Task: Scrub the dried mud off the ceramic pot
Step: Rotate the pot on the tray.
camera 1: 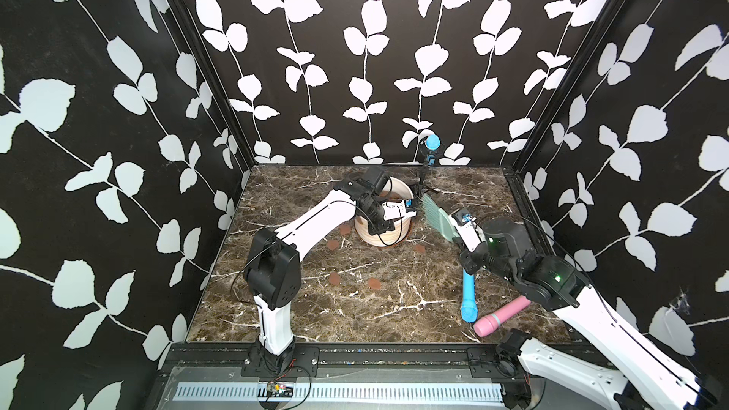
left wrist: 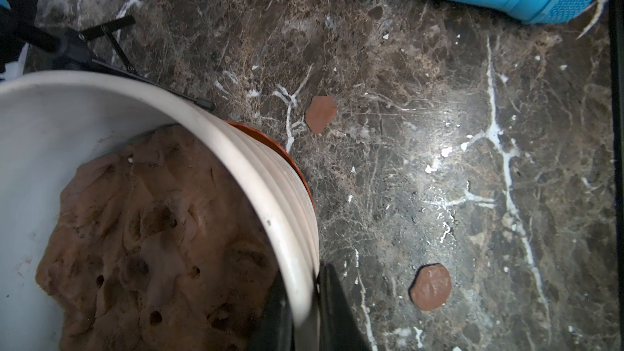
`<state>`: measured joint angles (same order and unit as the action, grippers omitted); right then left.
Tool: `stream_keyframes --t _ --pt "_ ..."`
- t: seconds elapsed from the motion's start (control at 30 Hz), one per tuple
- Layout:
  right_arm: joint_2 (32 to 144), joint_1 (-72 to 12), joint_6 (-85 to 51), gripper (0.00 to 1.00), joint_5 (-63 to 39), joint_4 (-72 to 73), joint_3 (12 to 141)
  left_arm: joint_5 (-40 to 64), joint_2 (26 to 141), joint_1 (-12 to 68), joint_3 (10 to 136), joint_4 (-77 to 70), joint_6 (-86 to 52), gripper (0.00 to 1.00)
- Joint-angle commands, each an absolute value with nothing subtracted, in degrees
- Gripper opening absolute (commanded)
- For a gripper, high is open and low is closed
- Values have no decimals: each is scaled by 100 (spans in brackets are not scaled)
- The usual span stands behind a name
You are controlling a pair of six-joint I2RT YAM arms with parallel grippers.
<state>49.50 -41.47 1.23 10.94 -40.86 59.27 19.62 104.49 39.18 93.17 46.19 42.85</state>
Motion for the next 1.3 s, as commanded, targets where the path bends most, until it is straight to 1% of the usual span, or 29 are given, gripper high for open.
stream_keyframes --t 0.0,0.07,0.2,0.3,0.4,0.5,0.6,0.73,0.87,0.93,1.07,1.13,1.23,1.27 --pt "4832 -4129 -80 0 1281 -3857 5891 1563 9809 4255 9046 4437 3336 0" --pt "4774 -4123 -203 0 1482 -3970 5835 1125 9770 4355 9104 4439 2726 0" --pt "4640 -4124 -313 0 1619 -3949 5631 276 9733 4449 9183 4163 965 0" --pt "4580 -4125 -520 0 1793 -3832 5557 157 9745 4455 9150 3770 -65 0" --pt "4547 -4125 -601 0 1758 -3648 5525 -111 9807 4481 9030 3185 -1103 0" --pt "4553 -4122 -700 0 1786 -3788 5574 -439 10159 4507 9227 2804 -2012 0" --pt "4482 -4125 -551 0 1660 -3823 5432 -208 10672 4513 9710 2732 -2629 0" --pt "4354 -4122 115 0 1440 -3860 5128 94 11272 4535 10456 2720 -3283 0" --pt "4225 -4130 830 0 1086 -3704 4925 433 11539 4548 10868 2687 -3651 0" --pt "4171 -4129 998 0 1101 -3603 4868 551 11566 4553 10976 2657 -3669 5" --pt "4284 -4126 1399 0 899 -3390 4827 665 11381 4553 11144 2935 -3450 26" --pt "4511 -4126 1634 0 771 -3313 4874 639 11167 4547 11119 3050 -3278 34" --pt "4960 -4125 1914 0 644 -2983 4918 494 10697 4508 11052 3354 -2947 42" --pt "5154 -4130 1972 0 586 -2814 4928 428 10481 4483 10954 3426 -2844 49"
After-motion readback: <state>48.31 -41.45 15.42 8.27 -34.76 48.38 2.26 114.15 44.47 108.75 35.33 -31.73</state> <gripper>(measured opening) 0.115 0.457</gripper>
